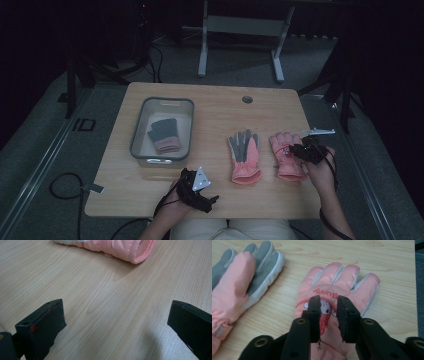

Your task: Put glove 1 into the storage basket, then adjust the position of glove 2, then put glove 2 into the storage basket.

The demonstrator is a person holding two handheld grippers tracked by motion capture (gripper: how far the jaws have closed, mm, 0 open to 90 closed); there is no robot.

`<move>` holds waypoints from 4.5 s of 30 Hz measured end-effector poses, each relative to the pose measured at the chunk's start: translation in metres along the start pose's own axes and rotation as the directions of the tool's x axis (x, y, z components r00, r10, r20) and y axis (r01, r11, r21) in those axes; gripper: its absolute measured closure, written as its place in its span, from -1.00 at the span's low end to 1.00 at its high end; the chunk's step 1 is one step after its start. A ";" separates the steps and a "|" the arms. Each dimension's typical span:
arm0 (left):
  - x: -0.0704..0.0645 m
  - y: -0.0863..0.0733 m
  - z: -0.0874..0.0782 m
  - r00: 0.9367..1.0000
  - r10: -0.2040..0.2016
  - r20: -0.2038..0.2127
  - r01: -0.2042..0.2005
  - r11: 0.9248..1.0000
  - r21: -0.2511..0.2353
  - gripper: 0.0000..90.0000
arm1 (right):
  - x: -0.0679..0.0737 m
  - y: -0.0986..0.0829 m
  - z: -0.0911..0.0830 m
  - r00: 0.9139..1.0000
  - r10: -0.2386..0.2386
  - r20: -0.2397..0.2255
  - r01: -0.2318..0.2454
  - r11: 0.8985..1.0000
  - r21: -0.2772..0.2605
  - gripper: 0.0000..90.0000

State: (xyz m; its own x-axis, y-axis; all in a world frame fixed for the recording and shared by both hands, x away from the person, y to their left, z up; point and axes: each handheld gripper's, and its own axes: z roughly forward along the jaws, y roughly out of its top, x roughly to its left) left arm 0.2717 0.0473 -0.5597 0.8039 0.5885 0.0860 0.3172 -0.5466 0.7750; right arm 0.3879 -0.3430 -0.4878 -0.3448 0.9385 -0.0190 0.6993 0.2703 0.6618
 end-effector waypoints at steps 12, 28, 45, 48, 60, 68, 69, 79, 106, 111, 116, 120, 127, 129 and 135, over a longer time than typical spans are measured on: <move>0.000 -0.001 0.001 1.000 0.000 0.003 0.000 1.000 0.006 -0.98 | 0.003 -0.020 0.027 0.998 -0.064 0.025 0.062 0.996 0.070 0.74; 0.001 -0.001 0.002 1.000 -0.006 0.000 0.006 1.000 0.003 -0.99 | 0.020 0.001 -0.023 0.993 0.058 0.099 -0.046 0.992 -0.117 0.96; 0.001 -0.001 0.001 1.000 -0.001 -0.001 0.001 1.000 0.000 -0.98 | 0.100 0.042 -0.056 1.000 -0.001 -0.008 -0.001 0.983 -0.185 0.96; 0.001 -0.001 0.001 1.000 -0.004 0.000 0.004 1.000 -0.004 -0.99 | 0.115 0.045 -0.053 0.999 -0.018 -0.031 0.012 0.983 -0.183 0.96; 0.001 -0.001 -0.001 1.000 0.005 0.006 -0.005 1.000 -0.012 -0.99 | 0.153 0.047 -0.035 0.995 -0.074 -0.061 0.066 0.990 -0.126 0.96; 0.001 -0.001 -0.001 1.000 0.004 0.006 -0.004 1.000 -0.013 -0.99 | 0.152 0.036 -0.010 0.997 -0.064 -0.048 0.062 0.997 -0.054 0.96; 0.001 -0.001 -0.001 1.000 0.005 0.005 -0.005 1.000 -0.011 -0.98 | 0.152 0.035 -0.005 0.997 -0.065 -0.043 0.063 0.997 -0.048 0.96; 0.001 -0.002 0.001 1.000 0.007 0.014 -0.007 1.000 -0.003 -0.99 | 0.154 0.031 0.021 0.996 -0.065 -0.062 0.065 0.998 -0.003 0.94; 0.003 0.027 -0.012 0.999 0.001 0.044 0.004 0.993 -0.114 -0.94 | 0.095 0.020 -0.036 0.963 -0.129 -0.235 0.088 0.980 -0.176 -0.51; 0.005 0.039 -0.016 1.000 -0.016 0.017 0.018 0.991 -0.136 -0.93 | 0.088 0.015 -0.037 0.959 -0.133 -0.250 0.083 0.976 -0.201 -0.59; 0.009 0.039 -0.011 0.999 -0.039 0.012 0.040 0.994 -0.102 -0.93 | 0.084 0.012 -0.035 0.955 -0.156 -0.254 0.097 0.969 -0.229 -0.62; 0.013 0.043 -0.012 0.997 -0.068 0.034 0.071 0.992 -0.104 -0.93 | 0.082 0.012 -0.035 0.953 -0.172 -0.250 0.105 0.960 -0.261 -0.69; 0.026 0.069 -0.002 0.992 -0.104 0.077 0.112 0.988 -0.107 -0.90 | 0.081 0.013 -0.034 0.930 -0.126 -0.346 0.049 0.974 -0.223 -0.71; 0.030 0.078 0.004 0.991 -0.109 0.074 0.115 0.989 -0.091 -0.89 | 0.083 0.014 -0.033 0.921 -0.139 -0.364 0.057 0.972 -0.228 -0.77; 0.043 0.107 0.024 0.990 -0.128 0.055 0.133 0.987 -0.085 -0.88 | 0.086 0.026 -0.025 0.941 -0.166 -0.296 0.100 0.969 -0.226 0.15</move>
State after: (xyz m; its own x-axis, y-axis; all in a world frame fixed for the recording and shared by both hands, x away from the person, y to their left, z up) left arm 0.3525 -0.0005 -0.4883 0.7831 0.6199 -0.0490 0.3773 -0.4111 0.8298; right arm 0.3603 -0.2605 -0.4536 -0.6254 0.7746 0.0940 0.5016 0.3067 0.8089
